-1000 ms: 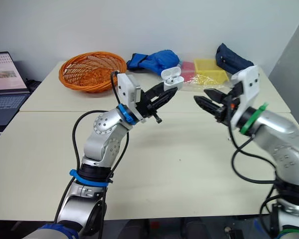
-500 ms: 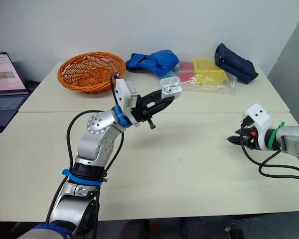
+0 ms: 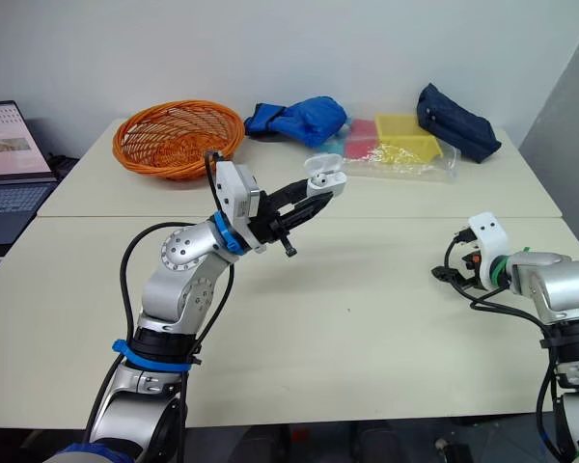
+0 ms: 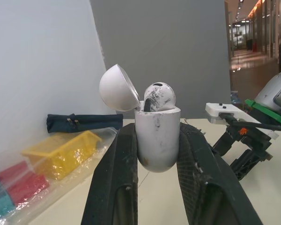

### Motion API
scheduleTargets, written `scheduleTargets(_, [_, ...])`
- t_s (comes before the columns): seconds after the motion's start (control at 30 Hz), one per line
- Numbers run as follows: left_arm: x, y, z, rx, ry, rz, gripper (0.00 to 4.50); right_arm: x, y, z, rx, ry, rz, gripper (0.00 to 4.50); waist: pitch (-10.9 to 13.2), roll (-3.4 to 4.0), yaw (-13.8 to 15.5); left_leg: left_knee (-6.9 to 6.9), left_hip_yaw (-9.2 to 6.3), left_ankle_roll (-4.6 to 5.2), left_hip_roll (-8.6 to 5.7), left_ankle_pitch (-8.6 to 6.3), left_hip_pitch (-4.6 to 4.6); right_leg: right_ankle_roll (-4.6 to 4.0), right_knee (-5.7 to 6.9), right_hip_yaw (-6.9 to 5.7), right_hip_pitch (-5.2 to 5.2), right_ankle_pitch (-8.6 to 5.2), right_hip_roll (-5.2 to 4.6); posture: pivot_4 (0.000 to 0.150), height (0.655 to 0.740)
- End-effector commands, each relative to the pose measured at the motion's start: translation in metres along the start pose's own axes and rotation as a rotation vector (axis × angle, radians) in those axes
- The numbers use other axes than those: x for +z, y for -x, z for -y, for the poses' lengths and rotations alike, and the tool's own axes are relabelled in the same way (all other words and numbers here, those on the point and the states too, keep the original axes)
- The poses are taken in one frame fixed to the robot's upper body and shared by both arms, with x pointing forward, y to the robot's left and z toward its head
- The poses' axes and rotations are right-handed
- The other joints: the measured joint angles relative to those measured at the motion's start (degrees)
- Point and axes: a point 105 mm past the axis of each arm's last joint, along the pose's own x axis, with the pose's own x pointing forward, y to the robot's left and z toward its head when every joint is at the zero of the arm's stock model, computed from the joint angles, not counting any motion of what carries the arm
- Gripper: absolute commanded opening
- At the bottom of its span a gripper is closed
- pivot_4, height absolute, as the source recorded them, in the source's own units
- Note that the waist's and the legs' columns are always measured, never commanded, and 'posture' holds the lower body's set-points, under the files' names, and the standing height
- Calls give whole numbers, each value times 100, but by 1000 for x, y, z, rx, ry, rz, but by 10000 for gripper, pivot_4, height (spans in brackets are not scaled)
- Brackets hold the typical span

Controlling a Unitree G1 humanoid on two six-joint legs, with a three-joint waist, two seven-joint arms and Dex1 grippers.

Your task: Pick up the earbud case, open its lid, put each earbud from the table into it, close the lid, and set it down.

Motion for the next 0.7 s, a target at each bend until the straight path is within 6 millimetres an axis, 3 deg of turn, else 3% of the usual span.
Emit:
scheduleTargets(0.03, [15,-1,2,-5,-32,43,7511,5,0,2,-21,53,19,44720,0,0,0,0,-1,0,1,0,1,0,1,0,0,0,1,1500,7400])
scheduleTargets(0.2, [15,-1,3,-6,-33,44,7511,-9,-5,-1,-31,41,-14,44720,-1,1,2,-1,1,0,1,0,2,0,0,2,2,0,1,1500,7400])
scheduleTargets(0.5, [15,-3,6,-10,-22,46,7511,-17,-15,-9,-18,72,-10,13706,-1,1,-3,4,5,0,0,0,30,-2,15,8,19,2,1,1500,7400])
scheduleTargets(0.53, [15,-4,6,-11,-21,47,7511,-17,-16,-9,-19,75,-10,13706,-1,0,-2,4,5,0,0,0,31,-2,15,7,19,2,1,1500,7400])
scheduleTargets(0.57, [16,-4,7,-13,-21,47,7511,-18,-17,-9,-20,76,-11,9921,-1,0,-2,5,5,0,0,0,31,-1,16,8,19,4,1,1500,7400])
scheduleTargets(0.7, [16,-3,8,-15,-19,46,7511,-19,-14,-10,0,102,-8,4185,-1,0,-2,5,7,0,0,0,31,-1,15,10,20,4,1,1500,7400])
